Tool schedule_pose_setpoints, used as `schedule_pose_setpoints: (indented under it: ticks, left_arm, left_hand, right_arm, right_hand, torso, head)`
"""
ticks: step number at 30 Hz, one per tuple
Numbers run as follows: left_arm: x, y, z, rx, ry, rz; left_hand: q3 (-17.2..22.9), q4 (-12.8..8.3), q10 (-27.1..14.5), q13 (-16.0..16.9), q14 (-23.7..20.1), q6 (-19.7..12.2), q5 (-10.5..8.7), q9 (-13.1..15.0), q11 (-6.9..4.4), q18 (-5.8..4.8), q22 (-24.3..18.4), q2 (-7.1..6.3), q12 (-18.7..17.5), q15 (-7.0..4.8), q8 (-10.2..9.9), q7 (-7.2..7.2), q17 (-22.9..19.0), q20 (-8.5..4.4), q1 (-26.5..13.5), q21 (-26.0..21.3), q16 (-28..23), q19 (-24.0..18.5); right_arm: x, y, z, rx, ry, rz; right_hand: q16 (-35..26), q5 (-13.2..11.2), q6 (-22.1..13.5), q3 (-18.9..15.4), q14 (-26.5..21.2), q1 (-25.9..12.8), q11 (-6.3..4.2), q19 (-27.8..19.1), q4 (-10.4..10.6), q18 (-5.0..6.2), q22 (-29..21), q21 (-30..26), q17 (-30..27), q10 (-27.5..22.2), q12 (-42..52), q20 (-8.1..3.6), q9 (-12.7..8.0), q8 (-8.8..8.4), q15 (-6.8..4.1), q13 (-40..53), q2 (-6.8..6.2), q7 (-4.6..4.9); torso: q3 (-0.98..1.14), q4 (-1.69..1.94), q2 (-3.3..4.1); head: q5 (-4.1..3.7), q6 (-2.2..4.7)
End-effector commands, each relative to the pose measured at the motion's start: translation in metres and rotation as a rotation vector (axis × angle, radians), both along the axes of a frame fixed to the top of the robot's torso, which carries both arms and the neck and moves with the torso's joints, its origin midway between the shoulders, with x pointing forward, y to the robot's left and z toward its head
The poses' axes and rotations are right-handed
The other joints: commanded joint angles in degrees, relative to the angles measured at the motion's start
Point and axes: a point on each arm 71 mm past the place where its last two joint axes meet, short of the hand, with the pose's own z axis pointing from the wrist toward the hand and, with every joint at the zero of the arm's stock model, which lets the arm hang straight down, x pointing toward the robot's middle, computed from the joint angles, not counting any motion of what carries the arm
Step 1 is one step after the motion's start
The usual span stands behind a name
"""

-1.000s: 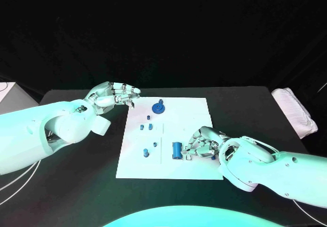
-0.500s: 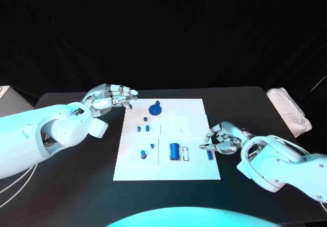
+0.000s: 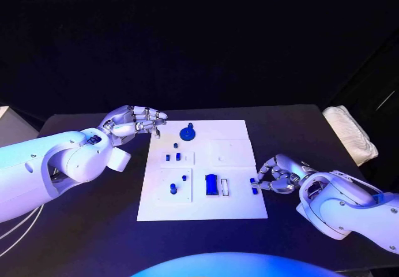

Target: Assemble the parts on the task board

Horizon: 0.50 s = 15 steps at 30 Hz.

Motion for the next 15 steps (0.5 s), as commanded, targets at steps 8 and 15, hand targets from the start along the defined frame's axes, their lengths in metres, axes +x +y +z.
schedule_pose_setpoints:
  ticks: [8,15]
  left_arm:
    - [-0.002,-0.001,0.001,-0.018,-0.005,-0.011]
    - [-0.002,0.0,0.001,-0.017,-0.004,-0.011]
  left_hand:
    - [0.04,0.19,-0.43,-0.05,0.38,-0.31,0.05,-0.1,-0.02,0.29,-0.05,0.3,0.25,0.07,0.34,-0.17,0.08,0.15,-0.47,-0.12,-0.18,0.41]
    - [0.04,0.19,-0.43,-0.05,0.38,-0.31,0.05,-0.1,-0.02,0.29,-0.05,0.3,0.25,0.07,0.34,-0.17,0.08,0.15,-0.47,-0.12,-0.18,0.41]
  right_arm:
    - [0.0,0.003,-0.015,-0.089,0.04,0.002]
    - [0.001,0.007,-0.024,-0.11,0.064,0.019]
  right_hand:
    - [0.04,-0.14,0.78,-0.18,5.81,-1.13,0.14,6.0,0.33,-0.82,15.07,0.12,14.37,4.71,-0.37,0.11,0.08,0.45,0.07,13.71,0.0,-0.13]
    - [0.04,-0.07,0.93,0.45,5.81,-0.07,-0.04,6.0,-0.08,-0.82,15.07,0.12,14.38,4.75,-0.3,-0.01,0.0,0.47,-0.08,13.75,0.43,-0.3]
  torso:
    - [-0.06,0.0,0.11]
    - [-0.06,0.11,0.06]
  head:
    - [0.05,-0.54]
    - [0.13,-0.81]
